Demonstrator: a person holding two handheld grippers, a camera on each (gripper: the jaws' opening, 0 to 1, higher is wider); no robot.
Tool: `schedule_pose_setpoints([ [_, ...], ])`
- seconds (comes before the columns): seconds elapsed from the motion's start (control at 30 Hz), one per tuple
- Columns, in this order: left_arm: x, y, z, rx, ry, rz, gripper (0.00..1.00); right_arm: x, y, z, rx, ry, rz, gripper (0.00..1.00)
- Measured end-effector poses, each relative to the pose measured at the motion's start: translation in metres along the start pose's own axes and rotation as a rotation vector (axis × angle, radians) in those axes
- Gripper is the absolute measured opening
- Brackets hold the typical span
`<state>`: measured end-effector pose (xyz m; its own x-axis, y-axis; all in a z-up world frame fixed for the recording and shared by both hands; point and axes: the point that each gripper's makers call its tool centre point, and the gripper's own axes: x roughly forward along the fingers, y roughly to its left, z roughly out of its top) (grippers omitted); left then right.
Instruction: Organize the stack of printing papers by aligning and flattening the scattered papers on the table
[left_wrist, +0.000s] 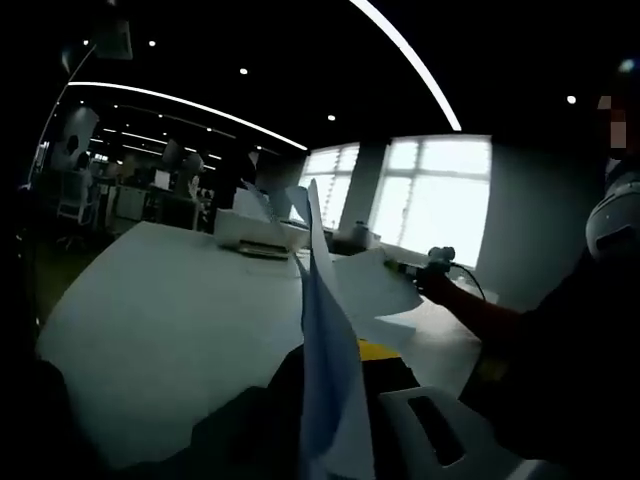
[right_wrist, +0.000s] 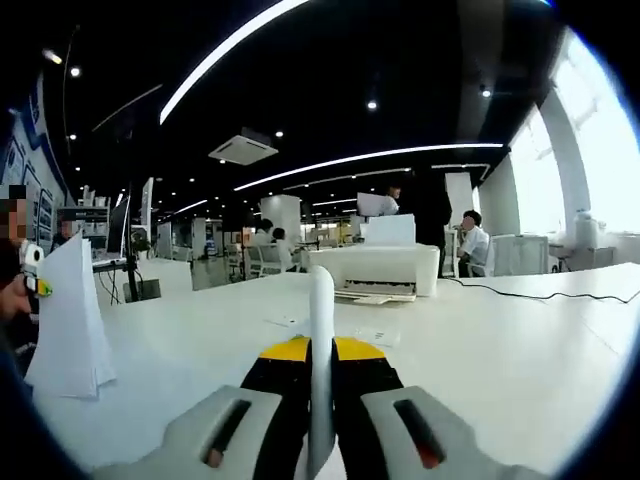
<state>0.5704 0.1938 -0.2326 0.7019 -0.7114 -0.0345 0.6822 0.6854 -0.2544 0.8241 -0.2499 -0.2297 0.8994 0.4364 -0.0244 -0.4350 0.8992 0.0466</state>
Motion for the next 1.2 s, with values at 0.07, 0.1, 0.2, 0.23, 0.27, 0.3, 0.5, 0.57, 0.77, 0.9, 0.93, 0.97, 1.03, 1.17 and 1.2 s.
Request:
schedule_pose_setpoints([
  [0.07, 0.0, 0.001, 0.0, -0.003, 0.0, 0.002, 0.06, -0.002, 0.001, 0.005, 0.0, -0.011, 0.0, 0.03],
  [0.1, 0.0, 0.001, 0.0, -0.004, -0.001, 0.002, 0.06, -0.004, 0.002, 0.007, 0.001, -0.017, 0.001, 0.03],
  [0.2, 0.0, 0.0, 0.001, -0.004, -0.006, 0.002, 0.06, -0.007, 0.007, 0.013, -0.002, -0.033, 0.003, 0.03],
  [0.23, 0.0, 0.0, 0.001, -0.004, -0.007, 0.001, 0.06, -0.008, 0.009, 0.015, -0.005, -0.037, 0.005, 0.03],
  [0.27, 0.0, 0.0, 0.002, -0.003, -0.007, 0.002, 0.06, -0.009, 0.01, 0.017, -0.007, -0.04, 0.007, 0.03],
  [0.3, 0.0, 0.0, 0.001, -0.003, -0.008, 0.002, 0.06, -0.01, 0.012, 0.019, -0.009, -0.042, 0.008, 0.03],
  [0.5, 0.0, 0.002, 0.001, -0.01, -0.014, 0.003, 0.06, -0.015, 0.019, 0.025, -0.014, -0.051, 0.002, 0.03],
  [0.57, 0.0, 0.002, 0.001, -0.012, -0.015, 0.003, 0.06, -0.015, 0.016, 0.027, -0.014, -0.054, 0.002, 0.03],
  [0.77, 0.0, 0.001, 0.002, -0.011, -0.016, 0.002, 0.06, -0.019, 0.017, 0.034, -0.013, -0.071, 0.001, 0.03],
  [0.9, 0.001, 0.001, 0.002, -0.012, -0.016, -0.001, 0.06, -0.02, 0.023, 0.034, 0.003, -0.072, 0.015, 0.03],
  [0.93, 0.001, 0.0, 0.002, -0.013, -0.016, -0.002, 0.06, -0.02, 0.028, 0.033, 0.0, -0.068, 0.02, 0.03],
  [0.97, 0.001, 0.0, 0.002, -0.014, -0.016, -0.002, 0.06, -0.021, 0.03, 0.032, -0.003, -0.065, 0.024, 0.03],
  [1.03, 0.002, -0.001, 0.002, -0.014, -0.016, -0.004, 0.06, -0.021, 0.034, 0.032, -0.004, -0.064, 0.028, 0.03],
  [1.17, 0.003, -0.002, 0.001, -0.015, -0.019, -0.006, 0.06, -0.023, 0.042, 0.036, 0.003, -0.07, 0.049, 0.02],
  [1.2, 0.003, -0.002, 0.001, -0.016, -0.019, -0.005, 0.06, -0.024, 0.043, 0.038, 0.002, -0.072, 0.053, 0.02],
])
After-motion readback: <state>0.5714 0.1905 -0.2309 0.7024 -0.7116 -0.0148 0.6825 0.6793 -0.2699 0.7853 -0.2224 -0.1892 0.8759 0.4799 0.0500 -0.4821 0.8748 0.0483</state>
